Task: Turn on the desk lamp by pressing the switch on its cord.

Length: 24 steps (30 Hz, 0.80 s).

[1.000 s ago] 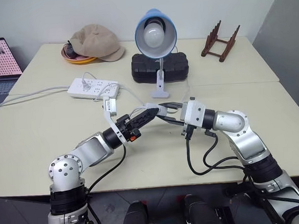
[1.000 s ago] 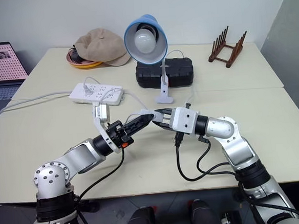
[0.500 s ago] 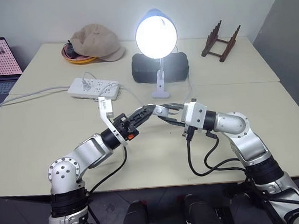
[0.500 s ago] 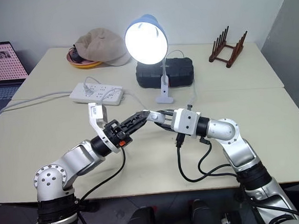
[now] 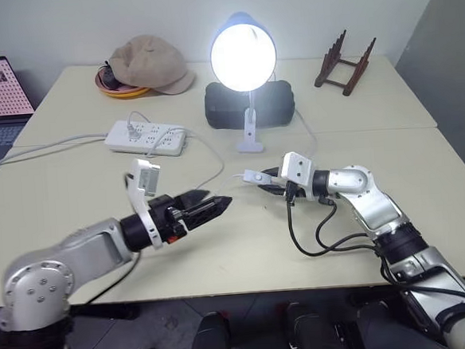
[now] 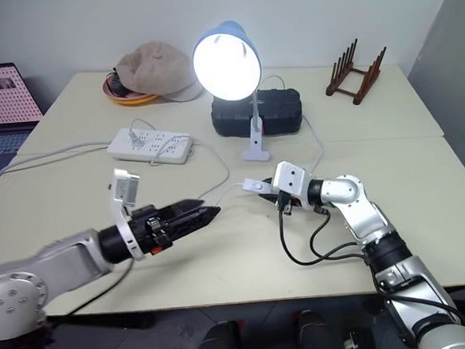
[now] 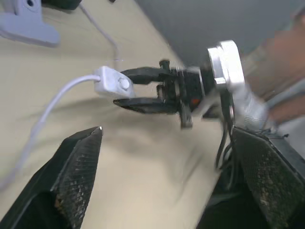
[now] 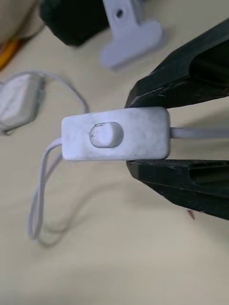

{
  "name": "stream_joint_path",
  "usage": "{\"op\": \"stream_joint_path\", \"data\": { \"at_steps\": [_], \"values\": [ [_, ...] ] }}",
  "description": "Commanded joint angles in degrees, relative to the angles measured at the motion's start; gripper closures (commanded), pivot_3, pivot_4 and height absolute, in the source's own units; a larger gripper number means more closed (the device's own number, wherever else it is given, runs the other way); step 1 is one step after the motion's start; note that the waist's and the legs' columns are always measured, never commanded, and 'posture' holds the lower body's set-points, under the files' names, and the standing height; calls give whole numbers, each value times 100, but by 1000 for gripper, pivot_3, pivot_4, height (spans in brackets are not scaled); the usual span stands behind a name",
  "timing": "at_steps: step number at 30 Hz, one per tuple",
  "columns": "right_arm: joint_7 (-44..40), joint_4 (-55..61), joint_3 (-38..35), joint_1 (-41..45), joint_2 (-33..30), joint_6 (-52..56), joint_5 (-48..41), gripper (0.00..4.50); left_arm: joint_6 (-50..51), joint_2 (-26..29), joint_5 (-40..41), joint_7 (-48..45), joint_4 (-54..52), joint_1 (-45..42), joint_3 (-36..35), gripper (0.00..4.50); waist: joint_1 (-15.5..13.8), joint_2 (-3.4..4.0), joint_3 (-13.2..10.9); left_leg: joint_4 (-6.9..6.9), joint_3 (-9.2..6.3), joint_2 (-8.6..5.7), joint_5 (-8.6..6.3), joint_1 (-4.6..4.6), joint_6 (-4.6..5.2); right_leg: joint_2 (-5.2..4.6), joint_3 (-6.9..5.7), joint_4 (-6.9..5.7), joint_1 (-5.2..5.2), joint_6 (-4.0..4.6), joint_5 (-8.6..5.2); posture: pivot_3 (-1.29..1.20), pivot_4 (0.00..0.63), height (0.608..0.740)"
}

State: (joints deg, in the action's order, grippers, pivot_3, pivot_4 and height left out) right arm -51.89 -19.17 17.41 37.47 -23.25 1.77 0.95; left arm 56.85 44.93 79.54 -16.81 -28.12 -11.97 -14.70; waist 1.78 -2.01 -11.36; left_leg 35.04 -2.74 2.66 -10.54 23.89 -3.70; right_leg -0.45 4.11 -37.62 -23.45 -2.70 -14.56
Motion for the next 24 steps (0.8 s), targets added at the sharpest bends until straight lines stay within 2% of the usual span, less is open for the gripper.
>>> {"op": "stream_joint_path", "data": {
  "at_steps": [1, 5, 6, 11, 17, 20, 24],
  "values": [
    [-354, -953, 98, 439, 188, 259, 18, 3429, -665, 646, -1548, -974, -501, -195, 412, 17, 15, -12, -7, -1, 1, 1, 0, 3, -1, 0, -1, 4, -1, 0, 0, 0, 150, 740],
    [-585, -1428, 166, 639, 203, 83, 95, 3429, -1073, 1037, -2405, -1699, -406, -241, 658, 17, 26, -9, -9, -17, 9, 3, -1, 4, -1, 1, 3, 15, -4, 1, 0, 0, 150, 740],
    [-613, -1459, 148, 656, 206, 59, 70, 2728, -1130, 1069, -2537, -1821, -368, -236, 676, 0, 25, -9, -9, -21, 8, 5, -1, 4, 0, 3, 0, 19, -5, 1, 0, 0, 150, 740],
    [-1033, -850, -83, 497, 47, 401, -309, 1516, -1208, 1063, -2833, -2291, -13, -347, 616, 0, 21, -8, -10, -24, 7, 7, -2, 6, -1, 3, -2, 20, -6, 3, -3, 0, 150, 740],
    [-1594, 1529, -807, -166, -1087, 1831, -1216, 69, -1300, 1369, -3377, -3017, 885, -918, 644, 0, -10, 10, -25, -21, 1, 5, -2, 32, -1, 2, -7, 19, -23, -2, -4, 0, 150, 740],
    [-1719, 2398, -1155, -434, -1607, 2504, -1686, 20, -1320, 1517, -3588, -3375, 1261, -1122, 693, 0, 0, 11, -25, -19, 2, 6, -2, 41, -1, 2, -7, 18, -32, -4, -3, 0, 150, 740],
    [-1584, 2967, -1487, -679, -1890, 2955, -2039, 20, -1384, 1632, -3781, -3757, 1523, -1192, 702, 0, 65, 11, -26, -22, 3, 12, -3, 40, 1, 8, -7, 12, -40, -3, -4, 0, 150, 740]
  ]
}}
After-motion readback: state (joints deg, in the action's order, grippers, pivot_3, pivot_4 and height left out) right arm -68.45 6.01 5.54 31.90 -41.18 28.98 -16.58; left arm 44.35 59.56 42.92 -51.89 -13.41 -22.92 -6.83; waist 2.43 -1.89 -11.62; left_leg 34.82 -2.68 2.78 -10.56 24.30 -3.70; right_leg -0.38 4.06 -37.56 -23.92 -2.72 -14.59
